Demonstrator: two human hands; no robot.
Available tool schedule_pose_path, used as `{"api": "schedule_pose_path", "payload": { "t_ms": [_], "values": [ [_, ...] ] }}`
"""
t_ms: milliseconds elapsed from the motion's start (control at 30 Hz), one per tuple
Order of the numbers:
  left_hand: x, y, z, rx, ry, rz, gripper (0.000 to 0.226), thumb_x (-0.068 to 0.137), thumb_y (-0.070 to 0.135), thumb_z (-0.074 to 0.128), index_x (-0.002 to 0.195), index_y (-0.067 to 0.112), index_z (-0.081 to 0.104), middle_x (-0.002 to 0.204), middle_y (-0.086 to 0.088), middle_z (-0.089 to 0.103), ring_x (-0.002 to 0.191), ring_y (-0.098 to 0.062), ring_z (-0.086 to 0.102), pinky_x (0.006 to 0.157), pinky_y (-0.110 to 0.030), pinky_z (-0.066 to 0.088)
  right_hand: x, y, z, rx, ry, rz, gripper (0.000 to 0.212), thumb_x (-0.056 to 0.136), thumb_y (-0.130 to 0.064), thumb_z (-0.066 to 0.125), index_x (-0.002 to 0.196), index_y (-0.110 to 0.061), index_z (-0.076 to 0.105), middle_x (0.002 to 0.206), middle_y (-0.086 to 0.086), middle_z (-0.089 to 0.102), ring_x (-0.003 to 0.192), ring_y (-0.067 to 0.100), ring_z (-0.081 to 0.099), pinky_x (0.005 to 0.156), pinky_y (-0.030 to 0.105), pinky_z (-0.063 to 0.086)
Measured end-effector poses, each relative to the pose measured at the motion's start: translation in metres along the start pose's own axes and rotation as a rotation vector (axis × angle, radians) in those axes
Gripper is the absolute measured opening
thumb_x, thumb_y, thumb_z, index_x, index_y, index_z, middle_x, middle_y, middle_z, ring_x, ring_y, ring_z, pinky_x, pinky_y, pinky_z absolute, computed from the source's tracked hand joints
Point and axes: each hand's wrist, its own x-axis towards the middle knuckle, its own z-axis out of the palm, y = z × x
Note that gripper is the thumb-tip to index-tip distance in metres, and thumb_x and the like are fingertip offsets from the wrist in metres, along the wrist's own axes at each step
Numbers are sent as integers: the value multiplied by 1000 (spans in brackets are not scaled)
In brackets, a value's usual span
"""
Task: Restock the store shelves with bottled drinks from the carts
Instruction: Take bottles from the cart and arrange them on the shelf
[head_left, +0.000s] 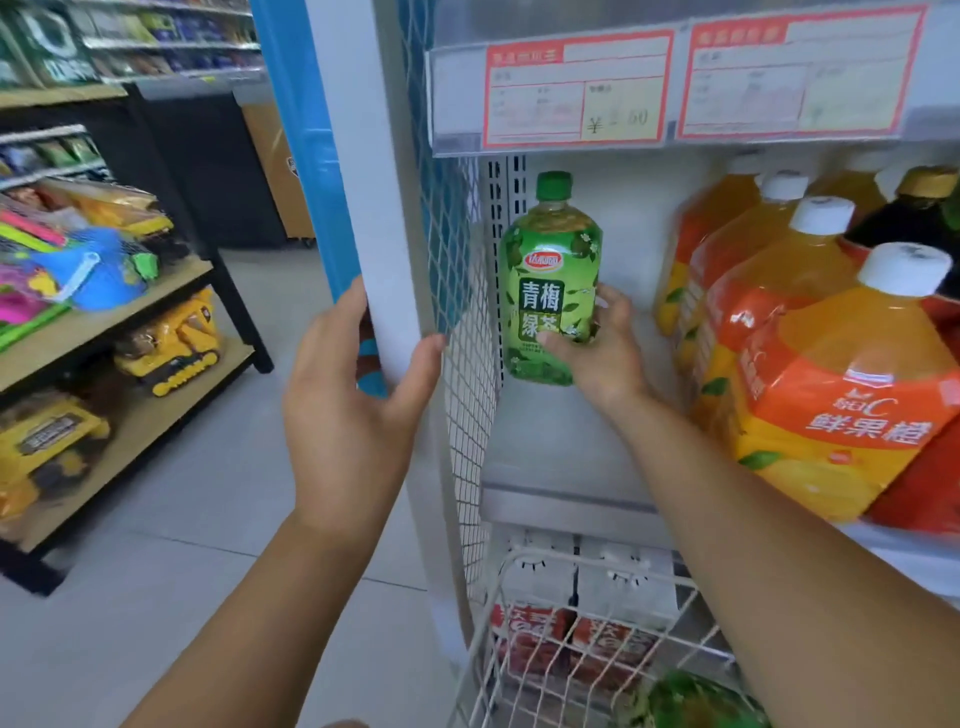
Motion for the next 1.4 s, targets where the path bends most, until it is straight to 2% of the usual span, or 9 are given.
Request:
{"api": "schedule_pose_path", "payload": {
  "t_ms": [133, 267, 433, 900, 1033, 1100, 1167, 1300, 1400],
  "values": [
    [0, -7, 6, -1, 43, 37, 46, 86, 30, 66, 129, 18, 58, 105, 12, 57, 94, 5, 52, 82, -27, 53, 29, 16, 16, -14, 38, -3, 86, 72, -26, 79, 143, -24, 31, 134, 9, 47, 119, 25, 54, 105, 45, 44],
    [-1, -14, 12, 46, 94, 73, 46, 85, 29, 64, 128, 13, 59, 101, 6, 56, 92, 13, 45, 83, -16, 45, 45, 12, 27, 2, 34, -36, 74, 79, -21, 74, 142, -22, 36, 125, 7, 45, 117, 24, 51, 103, 40, 45],
    [-3, -15, 20, 97, 155, 99, 43, 84, 22, 63, 122, 4, 60, 98, 4, 49, 89, 0, 41, 81, -2, 33, 66, 13, 35, -13, 26, -71, 62, 82, -17, 71, 136, -20, 42, 120, 8, 56, 107, 19, 56, 94, 38, 50],
    [-3, -20, 27, 98, 213, 134, 43, 84, 23, 61, 121, 2, 59, 96, 3, 47, 87, -4, 41, 80, -10, 38, 84, 36, 46, -19, 63, -8, 68, 87, -21, 64, 146, -21, 31, 134, 2, 53, 122, 21, 51, 103, 43, 44],
    [-1, -20, 27, 100, 193, 159, 42, 85, 23, 60, 120, 0, 59, 97, 7, 45, 87, -4, 38, 79, -6, 34, 77, 30, 39, -65, 41, 77, 59, 91, -12, 61, 142, -15, 32, 127, -3, 54, 114, 15, 53, 91, 20, 40],
    [-1, -20, 26, 96, 171, 145, 42, 85, 24, 59, 119, -1, 59, 97, 2, 47, 89, -3, 37, 80, -4, 32, 64, 20, 37, -99, 60, 132, 70, 91, -6, 60, 148, -10, 21, 133, 3, 50, 118, 16, 51, 86, 15, 34],
    [0, -17, 22, 89, 138, 112, 42, 84, 25, 60, 118, -1, 58, 98, 0, 48, 90, -2, 36, 80, -3, 31, 42, 2, 32, -150, 31, 123, 75, 91, -9, 60, 151, -10, 15, 141, 9, 44, 125, 24, 49, 97, 24, 39],
    [-6, -5, 4, 69, 21, 56, 49, 88, 22, 66, 132, 8, 50, 111, 6, 45, 98, 6, 39, 87, -5, 35, -28, -36, -2, -390, -196, -116, 49, 95, -21, 55, 140, -11, 40, 134, 12, 50, 121, 25, 51, 102, 31, 41],
    [-33, 9, -11, 8, 48, 56, 55, 90, 20, 65, 139, 9, 42, 116, 14, 39, 107, -14, 47, 95, -24, 42, -98, -65, -55, -466, -353, -256, 36, 94, -25, 58, 130, -17, 55, 119, 5, 61, 102, 15, 59, 90, 29, 47]
  ]
}}
